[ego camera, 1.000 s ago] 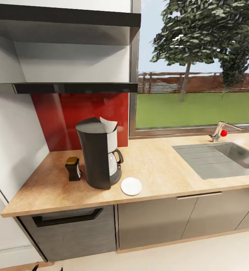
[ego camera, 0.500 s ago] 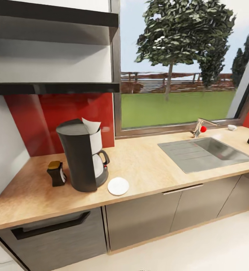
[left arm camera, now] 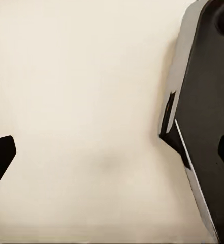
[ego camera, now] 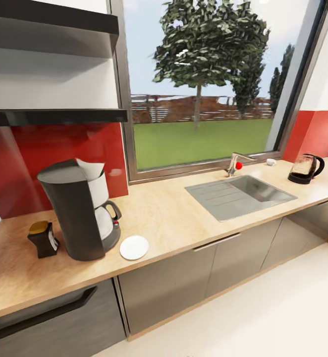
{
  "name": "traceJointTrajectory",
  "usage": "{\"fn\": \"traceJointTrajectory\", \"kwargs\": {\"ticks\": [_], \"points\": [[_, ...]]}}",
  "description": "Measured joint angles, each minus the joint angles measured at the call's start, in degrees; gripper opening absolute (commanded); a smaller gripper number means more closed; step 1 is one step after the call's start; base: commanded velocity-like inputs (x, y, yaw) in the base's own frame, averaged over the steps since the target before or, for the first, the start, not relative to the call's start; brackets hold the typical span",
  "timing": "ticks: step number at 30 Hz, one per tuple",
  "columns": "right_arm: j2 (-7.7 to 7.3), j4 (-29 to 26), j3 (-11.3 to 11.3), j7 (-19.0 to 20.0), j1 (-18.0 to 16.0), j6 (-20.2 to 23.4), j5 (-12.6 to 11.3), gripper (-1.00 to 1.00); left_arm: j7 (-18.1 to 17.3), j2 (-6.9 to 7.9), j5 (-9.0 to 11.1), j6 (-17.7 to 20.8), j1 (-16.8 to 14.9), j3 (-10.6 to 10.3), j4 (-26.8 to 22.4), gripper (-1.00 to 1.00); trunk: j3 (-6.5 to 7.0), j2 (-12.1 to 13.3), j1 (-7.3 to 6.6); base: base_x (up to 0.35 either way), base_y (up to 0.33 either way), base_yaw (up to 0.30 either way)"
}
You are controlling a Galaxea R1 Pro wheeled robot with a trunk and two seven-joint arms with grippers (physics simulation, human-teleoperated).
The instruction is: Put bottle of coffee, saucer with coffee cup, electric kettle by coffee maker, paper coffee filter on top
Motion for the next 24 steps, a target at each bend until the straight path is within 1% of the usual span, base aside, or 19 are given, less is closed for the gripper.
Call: {"fn": "traceJointTrajectory", "kwargs": {"ticks": [1,2,3,5,9,24], "points": [[-0.09,0.0,-0.1,0.0,0.0,0.0,0.0,1.00,0.3,0.04,0.0,2.0,0.0,-0.1,0.0,1.00,0.00,0.0,0.00,0.000,0.000,-0.287],[-0.35,0.0,-0.3,0.0,0.0,0.0,0.0,1.00,0.6,0.12,-0.1,5.2,0.0,-0.2,0.0,1.00,0.00,0.0,0.00,0.000,0.000,-0.271],[-0.59,0.0,-0.5,0.0,0.0,0.0,0.0,1.00,0.9,0.18,-0.1,7.6,0.0,-0.3,-0.1,1.00,0.00,0.0,0.00,0.000,0.000,-0.258],[-0.87,0.0,-0.6,0.0,0.0,0.0,0.0,1.00,1.1,0.27,-0.2,10.1,0.0,-0.4,-0.1,1.00,0.00,0.0,0.00,0.000,0.000,-0.247],[-1.03,0.0,-0.7,-0.1,0.0,0.0,0.0,1.00,1.0,0.40,-0.1,11.5,0.0,-0.5,-0.1,1.00,0.00,0.0,0.00,0.000,0.000,-0.238],[-1.25,0.0,-0.7,0.3,0.0,0.0,-0.1,1.00,0.8,0.01,-0.1,11.7,-0.2,-0.5,-0.2,1.00,0.00,0.0,0.00,0.000,0.000,-0.230]]}}
